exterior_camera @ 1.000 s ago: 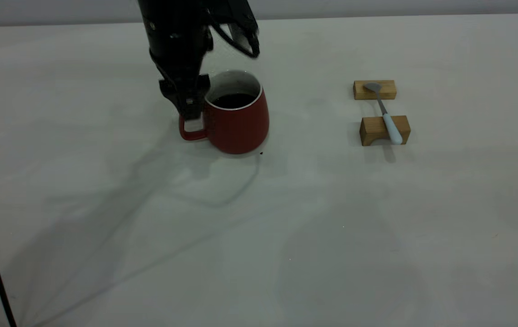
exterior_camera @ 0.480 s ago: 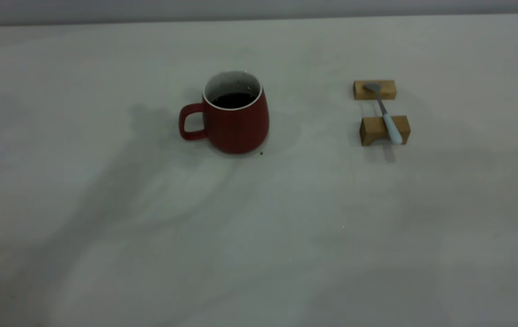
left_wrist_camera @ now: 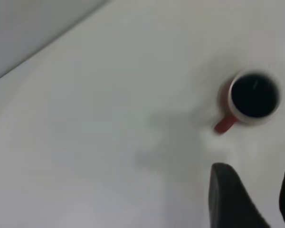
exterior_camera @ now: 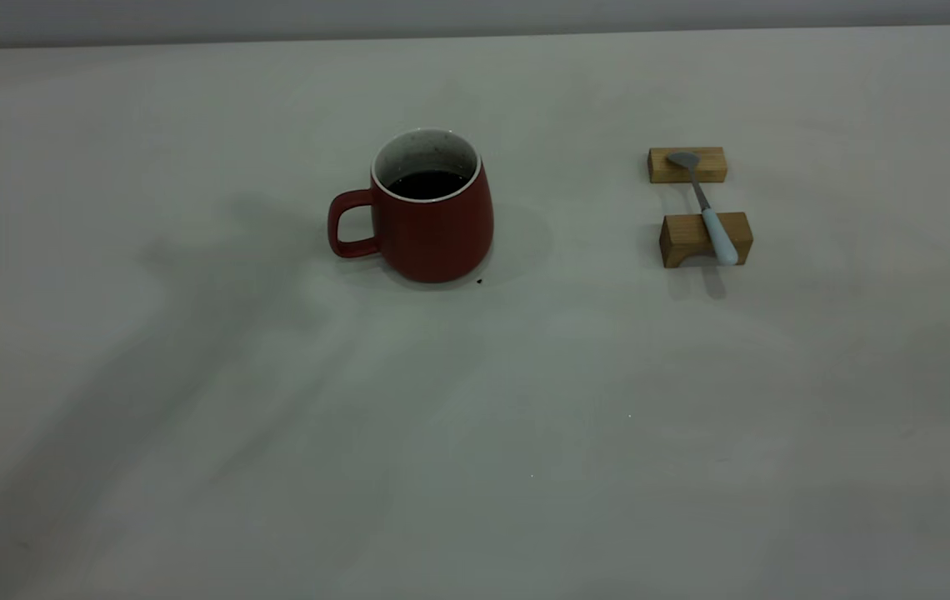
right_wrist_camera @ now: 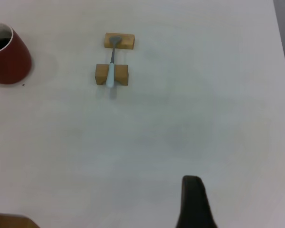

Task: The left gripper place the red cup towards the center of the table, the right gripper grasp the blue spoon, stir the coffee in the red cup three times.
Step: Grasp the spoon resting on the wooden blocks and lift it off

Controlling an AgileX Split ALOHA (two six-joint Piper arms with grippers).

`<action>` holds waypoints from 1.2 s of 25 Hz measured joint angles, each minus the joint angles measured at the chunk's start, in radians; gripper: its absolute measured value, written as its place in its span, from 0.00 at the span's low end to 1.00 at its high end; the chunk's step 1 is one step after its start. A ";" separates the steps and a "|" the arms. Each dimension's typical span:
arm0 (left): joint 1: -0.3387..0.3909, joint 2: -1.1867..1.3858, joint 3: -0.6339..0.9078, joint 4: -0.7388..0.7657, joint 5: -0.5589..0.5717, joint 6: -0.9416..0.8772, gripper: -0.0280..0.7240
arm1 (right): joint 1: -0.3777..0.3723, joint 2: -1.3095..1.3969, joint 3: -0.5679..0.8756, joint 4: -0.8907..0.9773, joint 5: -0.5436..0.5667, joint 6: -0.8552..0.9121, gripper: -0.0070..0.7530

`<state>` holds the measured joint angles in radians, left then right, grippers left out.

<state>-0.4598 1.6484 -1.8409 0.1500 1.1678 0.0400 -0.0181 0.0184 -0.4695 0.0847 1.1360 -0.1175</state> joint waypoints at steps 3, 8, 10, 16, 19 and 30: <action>0.000 -0.147 0.079 -0.032 0.000 -0.053 0.44 | 0.000 0.000 0.000 0.000 0.000 0.000 0.75; 0.009 -0.503 0.451 -0.059 0.000 -0.061 0.42 | 0.000 0.000 0.000 0.000 0.000 0.000 0.75; 0.045 -0.629 0.613 -0.069 0.000 -0.063 0.42 | 0.000 0.000 0.000 0.000 0.000 0.000 0.75; 0.257 -1.042 1.036 -0.107 -0.005 -0.068 0.42 | 0.000 0.000 0.000 0.000 0.000 0.000 0.75; 0.320 -1.210 1.177 -0.113 -0.006 -0.073 0.42 | 0.000 0.000 0.000 0.000 0.000 0.000 0.75; 0.419 -1.561 1.343 -0.135 -0.038 -0.072 0.42 | 0.000 0.000 0.000 0.000 0.000 0.000 0.75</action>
<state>-0.0404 0.0877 -0.4982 0.0153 1.1296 -0.0318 -0.0181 0.0184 -0.4695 0.0847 1.1360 -0.1175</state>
